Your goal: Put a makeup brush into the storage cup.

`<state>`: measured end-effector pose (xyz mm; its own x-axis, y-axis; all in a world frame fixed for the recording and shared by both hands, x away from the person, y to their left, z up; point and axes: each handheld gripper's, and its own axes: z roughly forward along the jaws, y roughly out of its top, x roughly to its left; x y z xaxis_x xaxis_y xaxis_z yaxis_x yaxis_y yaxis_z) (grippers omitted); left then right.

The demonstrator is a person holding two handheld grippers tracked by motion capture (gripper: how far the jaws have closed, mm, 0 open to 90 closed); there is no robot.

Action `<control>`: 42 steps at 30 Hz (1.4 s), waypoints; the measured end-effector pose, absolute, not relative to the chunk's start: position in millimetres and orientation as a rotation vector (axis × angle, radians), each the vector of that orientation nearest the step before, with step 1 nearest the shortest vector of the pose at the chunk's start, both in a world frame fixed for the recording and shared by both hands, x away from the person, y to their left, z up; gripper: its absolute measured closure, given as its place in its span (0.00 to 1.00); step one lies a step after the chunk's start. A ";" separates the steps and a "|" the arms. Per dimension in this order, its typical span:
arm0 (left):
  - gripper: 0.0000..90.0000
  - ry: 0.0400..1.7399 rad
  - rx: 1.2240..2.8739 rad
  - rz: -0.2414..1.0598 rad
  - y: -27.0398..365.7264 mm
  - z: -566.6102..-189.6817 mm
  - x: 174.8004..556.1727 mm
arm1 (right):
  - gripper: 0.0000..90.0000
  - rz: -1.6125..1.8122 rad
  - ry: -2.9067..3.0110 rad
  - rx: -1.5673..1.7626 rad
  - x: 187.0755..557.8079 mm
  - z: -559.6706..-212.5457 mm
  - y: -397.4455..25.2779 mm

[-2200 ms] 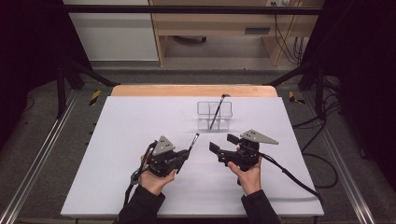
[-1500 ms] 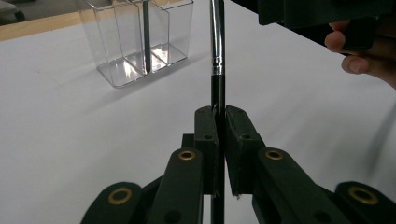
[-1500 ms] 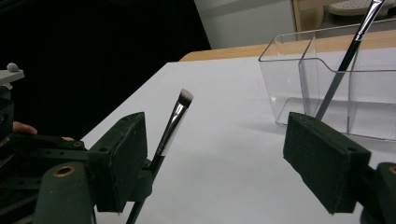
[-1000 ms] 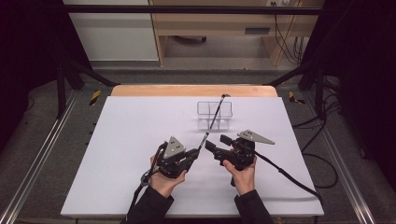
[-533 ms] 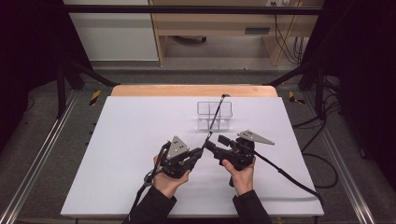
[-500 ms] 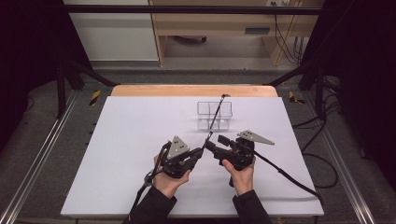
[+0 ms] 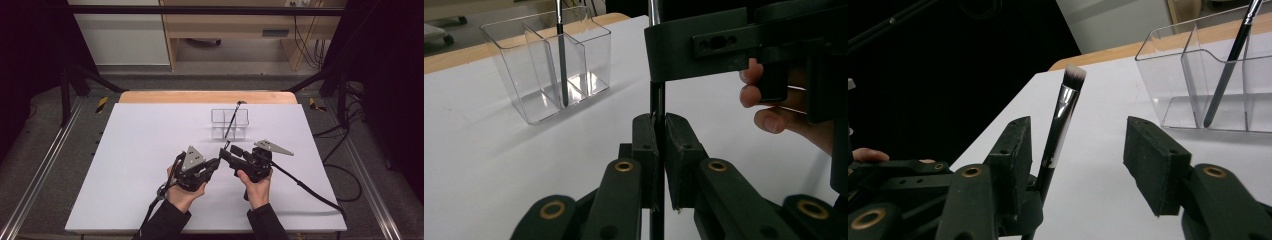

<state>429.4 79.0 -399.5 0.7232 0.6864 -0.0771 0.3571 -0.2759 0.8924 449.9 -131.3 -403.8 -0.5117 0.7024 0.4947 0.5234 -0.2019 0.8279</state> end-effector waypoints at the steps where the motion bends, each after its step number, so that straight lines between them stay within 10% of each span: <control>1: 0.93 0.806 1.890 0.400 78.7 -399.4 429.2 | 0.52 1.808 1.884 1.467 450.1 -404.1 -131.2; 42: 0.93 0.808 1.890 0.429 73.2 -396.8 426.7 | 0.90 1.925 1.879 1.534 450.3 -406.2 -126.7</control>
<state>426.7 73.2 -396.8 0.7146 0.6974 -0.0558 0.3448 -0.2817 0.8954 450.3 -126.7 -406.2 -0.5086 0.6285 0.5885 0.5732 -0.2628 0.7761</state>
